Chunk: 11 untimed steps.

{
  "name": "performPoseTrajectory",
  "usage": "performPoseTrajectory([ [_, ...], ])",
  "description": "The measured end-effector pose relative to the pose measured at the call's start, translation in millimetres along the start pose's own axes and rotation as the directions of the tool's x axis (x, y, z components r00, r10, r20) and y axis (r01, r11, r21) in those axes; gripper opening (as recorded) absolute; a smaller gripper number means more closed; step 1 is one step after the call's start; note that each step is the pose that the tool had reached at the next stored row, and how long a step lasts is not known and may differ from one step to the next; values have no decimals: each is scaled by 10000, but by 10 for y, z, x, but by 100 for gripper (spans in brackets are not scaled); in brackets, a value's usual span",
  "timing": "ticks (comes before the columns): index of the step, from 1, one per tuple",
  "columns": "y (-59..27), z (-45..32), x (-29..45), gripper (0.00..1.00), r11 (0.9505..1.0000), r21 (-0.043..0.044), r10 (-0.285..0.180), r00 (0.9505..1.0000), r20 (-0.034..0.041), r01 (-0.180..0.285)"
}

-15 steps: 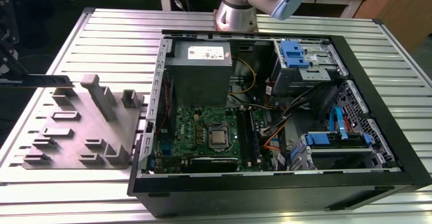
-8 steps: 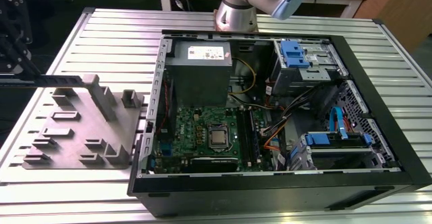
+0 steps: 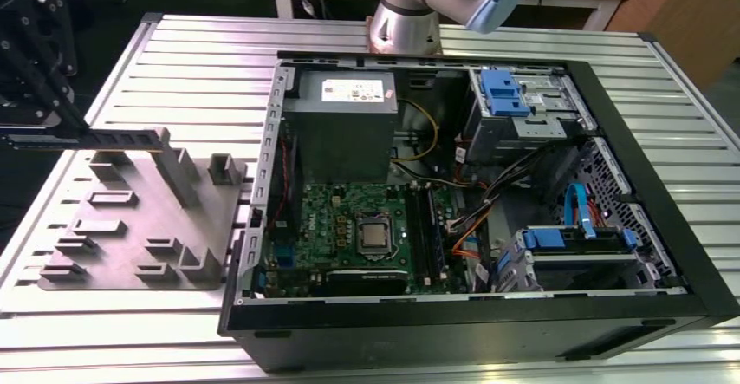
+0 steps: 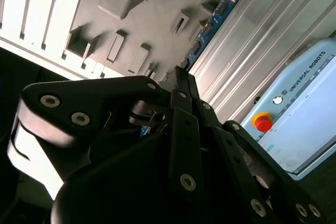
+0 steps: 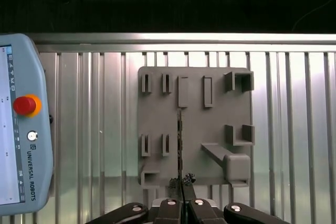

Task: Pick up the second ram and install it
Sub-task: 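Pick up the second ram and move it above second insertion slot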

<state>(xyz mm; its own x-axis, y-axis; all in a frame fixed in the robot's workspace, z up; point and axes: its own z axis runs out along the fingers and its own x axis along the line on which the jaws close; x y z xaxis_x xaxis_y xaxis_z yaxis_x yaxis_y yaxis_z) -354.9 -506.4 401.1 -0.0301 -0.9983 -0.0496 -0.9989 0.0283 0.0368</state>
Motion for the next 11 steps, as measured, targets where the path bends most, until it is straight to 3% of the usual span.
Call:
performPoseTrajectory([
  [11,-245,-6,-7,8,9999,6,106,9999,4,-106],
])
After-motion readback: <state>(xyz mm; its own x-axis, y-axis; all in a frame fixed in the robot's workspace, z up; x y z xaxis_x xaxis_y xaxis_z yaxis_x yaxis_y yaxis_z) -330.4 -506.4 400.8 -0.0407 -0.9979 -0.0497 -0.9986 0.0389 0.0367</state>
